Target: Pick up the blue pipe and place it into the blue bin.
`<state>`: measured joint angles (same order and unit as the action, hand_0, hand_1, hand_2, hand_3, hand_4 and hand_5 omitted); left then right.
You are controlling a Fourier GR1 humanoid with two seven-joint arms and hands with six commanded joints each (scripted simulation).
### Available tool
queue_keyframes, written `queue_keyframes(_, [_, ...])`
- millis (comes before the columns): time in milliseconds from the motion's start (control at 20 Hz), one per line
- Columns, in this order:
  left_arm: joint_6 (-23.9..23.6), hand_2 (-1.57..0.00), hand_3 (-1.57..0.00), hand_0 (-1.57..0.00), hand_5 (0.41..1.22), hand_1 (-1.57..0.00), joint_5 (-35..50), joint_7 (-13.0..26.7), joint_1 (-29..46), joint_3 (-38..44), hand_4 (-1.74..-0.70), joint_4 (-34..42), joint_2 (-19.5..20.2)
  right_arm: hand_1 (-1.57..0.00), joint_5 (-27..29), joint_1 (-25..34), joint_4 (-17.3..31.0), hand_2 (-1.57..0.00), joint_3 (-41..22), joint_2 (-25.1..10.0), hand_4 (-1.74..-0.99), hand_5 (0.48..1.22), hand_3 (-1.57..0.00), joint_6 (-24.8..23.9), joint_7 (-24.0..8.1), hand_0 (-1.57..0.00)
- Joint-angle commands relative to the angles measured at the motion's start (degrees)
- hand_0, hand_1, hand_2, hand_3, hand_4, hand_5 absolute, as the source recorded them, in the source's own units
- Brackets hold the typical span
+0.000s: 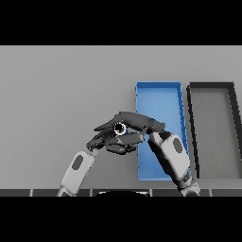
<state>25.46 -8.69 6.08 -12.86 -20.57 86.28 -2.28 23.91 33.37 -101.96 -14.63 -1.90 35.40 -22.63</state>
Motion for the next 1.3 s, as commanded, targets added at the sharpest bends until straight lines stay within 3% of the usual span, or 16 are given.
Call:
queue_keyframes(0, [-0.25,-0.01,-0.01,-0.01,0.493,-0.01,-0.41,-0.49,0.61,-0.59,-0.97,0.23,-0.28,-1.57,3.56,1.75,-0.26,-1.57,1.14,-0.37,-1.494,1.221,-1.57,-1.72,-2.99,-1.57])
queue_keyframes(50, [-0.40,-0.01,-0.01,-0.01,0.489,-0.01,-0.40,-0.23,0.04,-0.52,-0.97,-0.05,-0.67,-1.57,5.79,3.61,-0.24,-1.57,1.84,-0.02,-1.494,1.221,-1.57,-4.08,-5.87,-1.57])
queue_keyframes(250, [-0.23,0.00,0.00,0.00,0.475,0.00,-0.50,0.42,0.09,-0.47,-0.96,0.36,-0.19,-1.57,15.82,13.74,1.69,-1.57,7.90,-2.86,-1.496,1.221,-1.57,-9.95,-10.00,-1.57])
queue_keyframes(450, [0.52,0.00,0.00,0.00,0.468,0.00,0.12,-0.91,0.38,-0.15,-0.95,2.06,1.07,-1.57,14.19,21.56,8.06,-1.57,15.15,-6.27,-1.498,1.221,-1.57,-15.03,-5.92,-1.57])
queue_keyframes(550, [0.49,0.00,0.00,0.00,0.466,0.00,0.11,-0.79,1.11,-0.29,-0.95,2.59,1.26,-1.57,11.74,23.26,11.93,-1.57,17.40,-8.47,-1.498,1.221,-1.57,-14.23,-4.48,-1.57])
queue_keyframes(700, [0.42,0.00,0.00,0.00,0.472,0.00,0.56,-0.09,2.04,0.00,-0.95,4.03,1.77,-1.57,5.81,23.23,16.77,-1.57,20.04,-10.63,-1.498,1.221,-1.57,-15.00,-2.04,-1.57])
queue_keyframes(900, [-0.01,0.00,0.00,0.00,0.470,0.00,-0.19,-0.38,1.30,0.41,-0.95,2.42,1.82,-1.57,0.74,19.84,21.53,-1.57,21.83,-12.56,-1.499,1.221,-1.57,-14.71,-3.07,-1.57])
queue_keyframes(1050, [-0.20,0.00,0.00,0.00,0.463,0.00,-0.46,-1.23,1.06,0.34,-0.94,2.48,1.85,-1.57,-2.48,17.05,23.76,-1.57,22.60,-13.06,-1.499,1.221,-1.57,-14.89,-4.61,-1.57])
queue_keyframes(1250, [-0.31,0.00,0.00,0.00,0.460,0.00,-0.39,-0.94,1.29,0.08,-0.93,3.44,1.71,-1.57,-6.24,11.25,23.23,-1.57,22.61,-13.42,-1.500,1.221,-1.57,-15.71,-8.31,-1.57])
